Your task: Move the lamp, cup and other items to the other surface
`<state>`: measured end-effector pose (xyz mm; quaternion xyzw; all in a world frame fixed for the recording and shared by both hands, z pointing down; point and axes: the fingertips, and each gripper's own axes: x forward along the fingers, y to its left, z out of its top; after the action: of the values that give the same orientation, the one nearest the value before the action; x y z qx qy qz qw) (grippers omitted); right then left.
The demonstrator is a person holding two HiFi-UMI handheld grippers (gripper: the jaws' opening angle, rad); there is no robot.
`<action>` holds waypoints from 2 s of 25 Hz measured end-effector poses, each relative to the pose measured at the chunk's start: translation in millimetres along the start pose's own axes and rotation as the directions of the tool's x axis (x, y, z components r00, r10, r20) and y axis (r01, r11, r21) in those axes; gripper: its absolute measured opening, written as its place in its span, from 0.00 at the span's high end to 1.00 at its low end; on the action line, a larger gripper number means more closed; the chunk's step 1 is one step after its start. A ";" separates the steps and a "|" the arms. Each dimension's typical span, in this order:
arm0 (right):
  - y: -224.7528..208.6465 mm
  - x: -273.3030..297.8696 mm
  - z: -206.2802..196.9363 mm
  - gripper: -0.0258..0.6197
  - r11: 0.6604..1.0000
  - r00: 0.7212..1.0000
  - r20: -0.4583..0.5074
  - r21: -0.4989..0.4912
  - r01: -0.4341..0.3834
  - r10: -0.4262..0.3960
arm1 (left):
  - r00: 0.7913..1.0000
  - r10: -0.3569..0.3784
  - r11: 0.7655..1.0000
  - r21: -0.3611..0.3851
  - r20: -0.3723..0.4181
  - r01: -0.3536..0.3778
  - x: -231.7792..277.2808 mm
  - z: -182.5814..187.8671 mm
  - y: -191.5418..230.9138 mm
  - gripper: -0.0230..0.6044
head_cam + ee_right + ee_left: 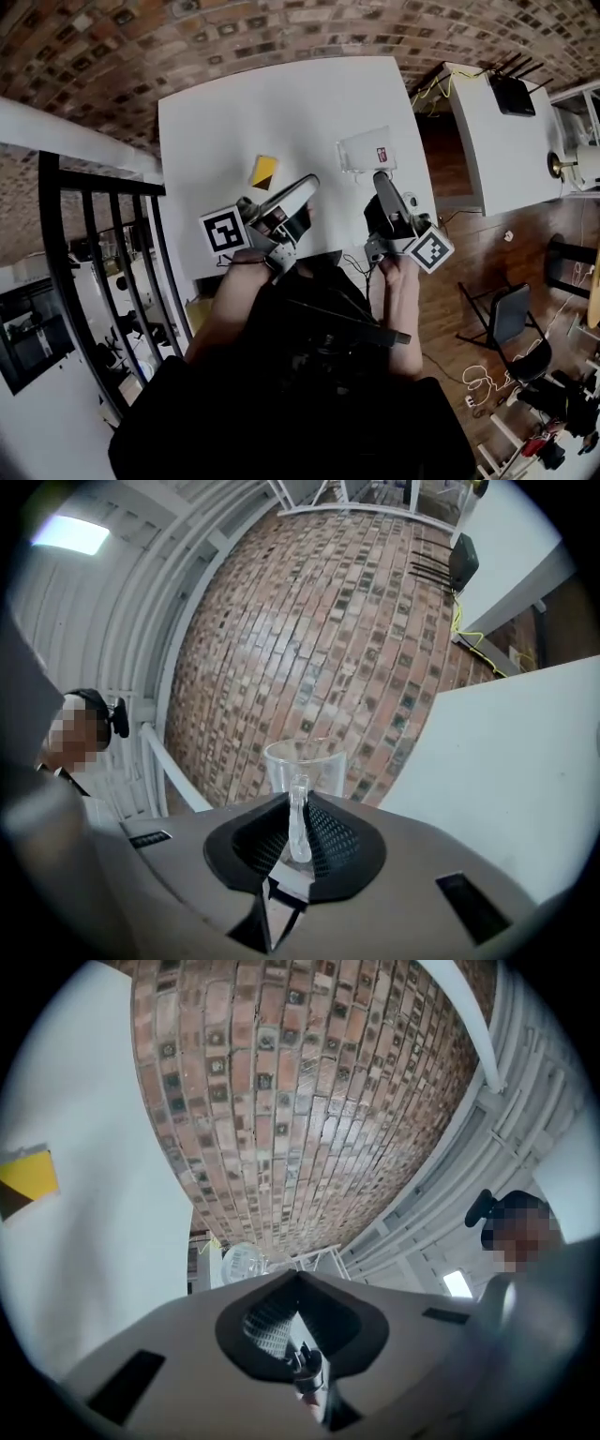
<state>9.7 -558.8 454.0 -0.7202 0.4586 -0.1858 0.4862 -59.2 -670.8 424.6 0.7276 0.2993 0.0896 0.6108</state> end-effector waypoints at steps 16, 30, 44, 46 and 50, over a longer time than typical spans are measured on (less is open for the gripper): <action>48.4 -52.1 23.7 0.88 1.000 0.964 0.264 0.000 -0.003 0.003 | 0.985 -0.090 0.995 -0.056 -0.147 0.082 8.3 -26.3 -7.1 0.96; 78.6 -162.8 69.1 0.88 0.994 0.908 0.407 -0.014 -0.104 0.101 | 0.960 -0.108 0.994 -0.002 -0.260 0.111 61.6 -125.9 -43.0 0.96; 87.7 -387.8 154.7 0.88 0.994 0.802 0.590 -0.093 -0.048 0.094 | 0.889 -0.115 0.992 -0.004 -0.443 0.126 146.6 -324.2 -82.1 0.96; 89.5 -413.8 161.4 0.88 0.994 0.787 0.609 -0.101 -0.043 0.096 | 0.878 -0.124 0.990 -0.005 -0.462 0.138 154.6 -347.6 -87.7 0.96; 94.2 -465.8 170.6 0.88 0.993 0.759 0.644 -0.112 -0.032 0.098 | 0.852 -0.137 0.985 0.026 -0.505 0.173 166.8 -394.8 -100.1 0.96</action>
<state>-151.4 -86.6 376.9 -0.7458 0.2953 0.1133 0.5863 -153.4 -242.7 384.9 0.6738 0.5083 0.2154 0.4912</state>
